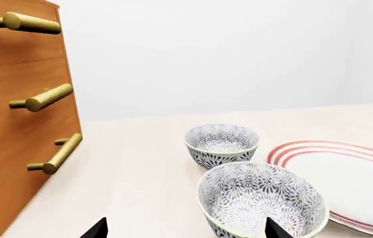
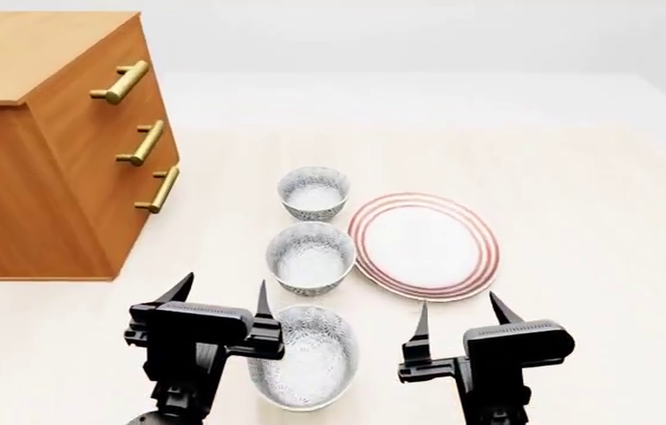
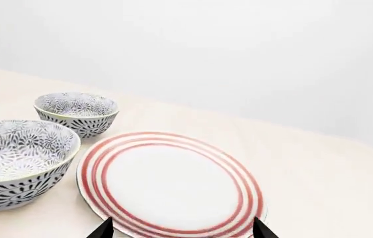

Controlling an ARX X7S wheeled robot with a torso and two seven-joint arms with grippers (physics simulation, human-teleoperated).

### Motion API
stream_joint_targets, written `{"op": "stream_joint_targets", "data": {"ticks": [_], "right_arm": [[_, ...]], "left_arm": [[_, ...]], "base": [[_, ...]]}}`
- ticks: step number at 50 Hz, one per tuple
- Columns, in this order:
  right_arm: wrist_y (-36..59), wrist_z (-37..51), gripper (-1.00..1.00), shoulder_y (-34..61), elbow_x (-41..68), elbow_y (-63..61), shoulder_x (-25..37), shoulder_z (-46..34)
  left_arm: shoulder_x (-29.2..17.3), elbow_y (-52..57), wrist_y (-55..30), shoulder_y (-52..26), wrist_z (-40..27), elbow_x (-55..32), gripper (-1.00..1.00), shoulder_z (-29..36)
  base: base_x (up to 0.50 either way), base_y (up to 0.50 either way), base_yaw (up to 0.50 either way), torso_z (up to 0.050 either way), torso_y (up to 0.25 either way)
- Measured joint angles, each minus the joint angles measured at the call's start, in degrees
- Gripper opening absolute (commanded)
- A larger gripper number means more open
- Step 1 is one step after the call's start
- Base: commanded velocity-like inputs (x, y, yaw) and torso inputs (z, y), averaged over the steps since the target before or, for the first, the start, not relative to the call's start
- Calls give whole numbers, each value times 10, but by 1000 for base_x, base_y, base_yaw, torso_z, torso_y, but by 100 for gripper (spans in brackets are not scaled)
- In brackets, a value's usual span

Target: Stack the bowl in the middle on the bowl at the back.

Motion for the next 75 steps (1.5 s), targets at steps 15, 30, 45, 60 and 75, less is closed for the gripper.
{"op": "stream_joint_targets", "data": {"ticks": [15, 30, 45, 60, 75], "right_arm": [[19, 12, 100, 3, -13, -15, 12, -8], [46, 21, 100, 6, -8, -26, 14, -6], [53, 21, 100, 0, -2, -33, 20, -12], [49, 23, 100, -6, 5, -33, 25, -17], [43, 26, 100, -9, 12, -30, 29, -19]], "left_arm": [[-8, -1, -11, -14, -4, -6, 100, 9], [-24, 27, -125, -68, 31, -44, 100, 34], [-22, 50, -379, -191, 55, -128, 100, 40], [-10, -7, -508, -270, 38, -142, 100, 69], [2, -62, -542, -298, 34, -148, 100, 90]], "base": [[500, 202, 0, 0, 0], [0, 0, 0, 0, 1], [0, 0, 0, 0, 0], [0, 0, 0, 0, 0], [0, 0, 0, 0, 0]]}}
